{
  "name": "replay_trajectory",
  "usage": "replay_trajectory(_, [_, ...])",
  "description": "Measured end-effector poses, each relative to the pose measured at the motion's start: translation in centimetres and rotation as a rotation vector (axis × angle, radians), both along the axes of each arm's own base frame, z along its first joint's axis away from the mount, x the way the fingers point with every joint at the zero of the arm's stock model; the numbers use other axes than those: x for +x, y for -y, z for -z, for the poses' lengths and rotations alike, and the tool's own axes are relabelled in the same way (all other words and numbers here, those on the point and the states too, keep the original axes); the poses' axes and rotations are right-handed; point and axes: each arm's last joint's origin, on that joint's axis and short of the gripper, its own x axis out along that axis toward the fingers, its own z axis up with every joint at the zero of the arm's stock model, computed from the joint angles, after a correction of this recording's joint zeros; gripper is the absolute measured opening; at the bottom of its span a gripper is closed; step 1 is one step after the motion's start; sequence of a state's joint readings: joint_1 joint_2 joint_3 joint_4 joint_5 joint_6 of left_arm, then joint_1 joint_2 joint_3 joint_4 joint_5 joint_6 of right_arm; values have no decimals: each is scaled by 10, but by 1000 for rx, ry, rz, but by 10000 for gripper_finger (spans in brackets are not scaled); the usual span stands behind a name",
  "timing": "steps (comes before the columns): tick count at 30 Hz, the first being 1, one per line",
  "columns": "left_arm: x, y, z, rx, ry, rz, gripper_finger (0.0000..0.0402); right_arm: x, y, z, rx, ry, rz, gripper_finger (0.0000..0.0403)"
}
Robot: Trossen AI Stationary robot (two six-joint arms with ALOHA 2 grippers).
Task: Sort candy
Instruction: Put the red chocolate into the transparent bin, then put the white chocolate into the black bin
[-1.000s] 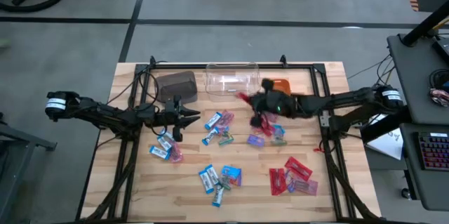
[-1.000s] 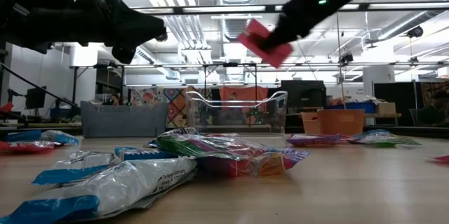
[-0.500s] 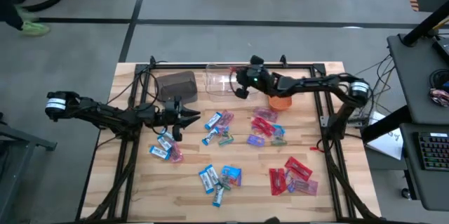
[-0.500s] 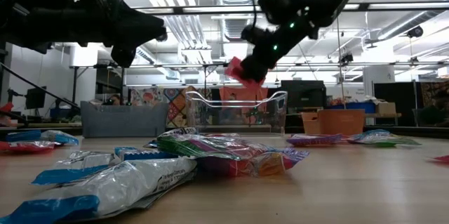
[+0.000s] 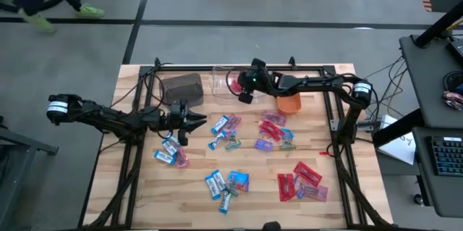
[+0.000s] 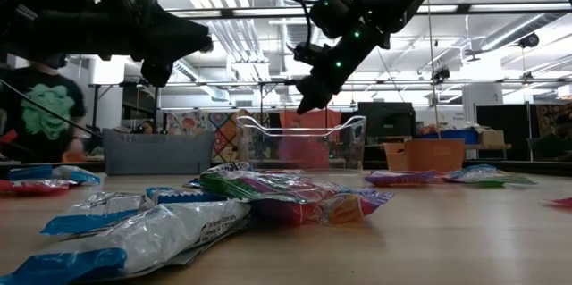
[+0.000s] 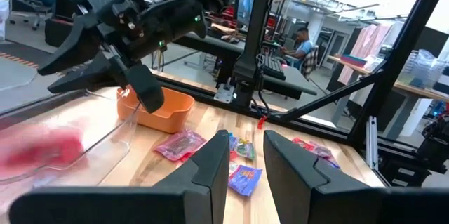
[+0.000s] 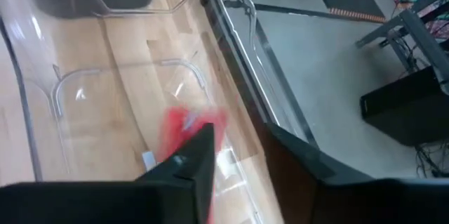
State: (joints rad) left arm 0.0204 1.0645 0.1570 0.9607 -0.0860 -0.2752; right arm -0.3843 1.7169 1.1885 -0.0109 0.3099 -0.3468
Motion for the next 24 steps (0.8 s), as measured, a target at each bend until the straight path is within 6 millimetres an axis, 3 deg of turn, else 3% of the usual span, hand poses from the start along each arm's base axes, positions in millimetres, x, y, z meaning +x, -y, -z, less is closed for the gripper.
replay_trajectory(6, [0,3,0,-7,0,63,81,-6,-6,-15,63,58,-11,183])
replay_trajectory(12, [1,15,4,-87,-25,144,122,-22,-31,-44,258,117,-88,184])
replay_trajectory(17, [2,23,8,-178,-53,165,141,-38,-68,-62,423,111,-189,176])
replay_trajectory(24, [5,36,25,-317,-137,34,136,-61,-127,-72,551,1,-258,167])
